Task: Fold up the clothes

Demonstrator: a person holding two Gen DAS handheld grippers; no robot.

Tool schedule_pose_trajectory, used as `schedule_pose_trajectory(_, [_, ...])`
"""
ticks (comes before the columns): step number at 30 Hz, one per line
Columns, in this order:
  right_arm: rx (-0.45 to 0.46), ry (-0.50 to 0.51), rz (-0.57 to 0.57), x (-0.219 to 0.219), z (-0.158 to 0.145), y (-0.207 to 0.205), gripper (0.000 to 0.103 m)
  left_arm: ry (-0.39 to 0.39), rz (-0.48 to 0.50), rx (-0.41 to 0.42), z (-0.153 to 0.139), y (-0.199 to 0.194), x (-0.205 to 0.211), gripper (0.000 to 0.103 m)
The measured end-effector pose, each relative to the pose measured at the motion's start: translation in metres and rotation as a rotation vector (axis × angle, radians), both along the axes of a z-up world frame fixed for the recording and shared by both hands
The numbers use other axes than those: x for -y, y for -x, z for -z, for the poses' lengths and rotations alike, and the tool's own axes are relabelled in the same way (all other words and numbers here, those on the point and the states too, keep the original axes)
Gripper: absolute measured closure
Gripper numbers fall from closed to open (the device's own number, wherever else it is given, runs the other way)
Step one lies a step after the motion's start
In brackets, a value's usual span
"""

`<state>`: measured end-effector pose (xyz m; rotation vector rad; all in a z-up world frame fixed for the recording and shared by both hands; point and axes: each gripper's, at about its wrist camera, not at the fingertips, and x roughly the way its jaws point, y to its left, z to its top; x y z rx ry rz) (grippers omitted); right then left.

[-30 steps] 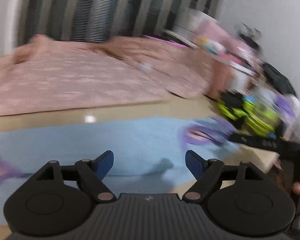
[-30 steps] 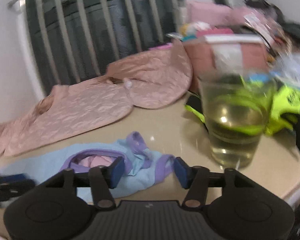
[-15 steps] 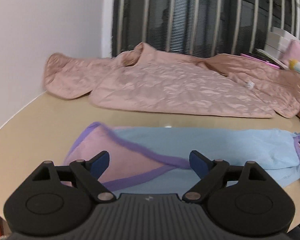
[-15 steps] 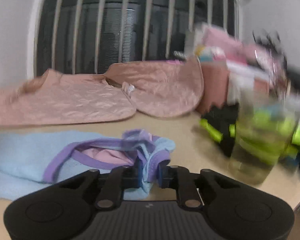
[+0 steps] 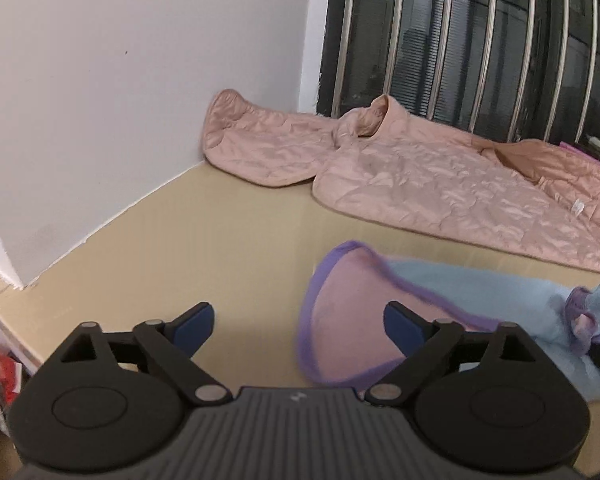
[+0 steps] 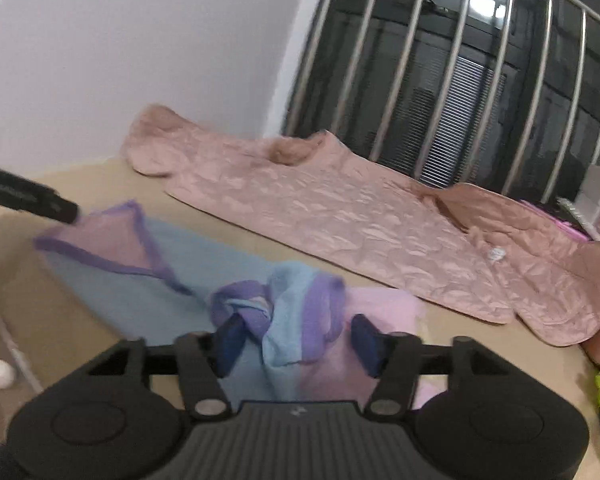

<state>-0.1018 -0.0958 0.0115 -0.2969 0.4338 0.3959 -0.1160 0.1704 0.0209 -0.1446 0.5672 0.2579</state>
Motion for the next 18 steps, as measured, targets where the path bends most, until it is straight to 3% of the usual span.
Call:
schedule_pose_trajectory(6, [-0.019,-0.248,-0.058,0.054,-0.042,0.017,0.031,0.019,0.017,-0.002,0.000,-0.001,0.006,0.007])
schedule_pose_trajectory(10, [-0.092,-0.270,0.100,0.082,-0.033,-0.027,0.032,-0.002,0.048,-0.003,0.002,-0.004,0.017,0.004])
schedule_pose_trajectory(12, [-0.212,-0.292,0.135,0.089,-0.017,-0.056,0.039,-0.009,0.045,-0.013,0.004,-0.006,0.019,0.004])
schedule_pose_trajectory(14, [-0.307,-0.354,0.120,0.093,-0.004,-0.073,0.060,-0.004,0.039,-0.021,0.007,-0.006,0.018,0.004])
schedule_pose_trajectory(15, [-0.341,-0.385,0.118,0.096,0.001,-0.079,0.065,-0.006,0.034,-0.026,0.008,-0.006,0.018,0.004])
schedule_pose_trajectory(17, [-0.331,-0.404,0.138,0.096,0.004,-0.078,0.083,-0.014,0.020,-0.036,0.010,-0.005,0.017,0.004])
schedule_pose_trajectory(18, [-0.319,-0.390,0.166,0.096,0.005,-0.074,0.083,-0.019,0.012,-0.044,0.011,-0.005,0.016,0.004])
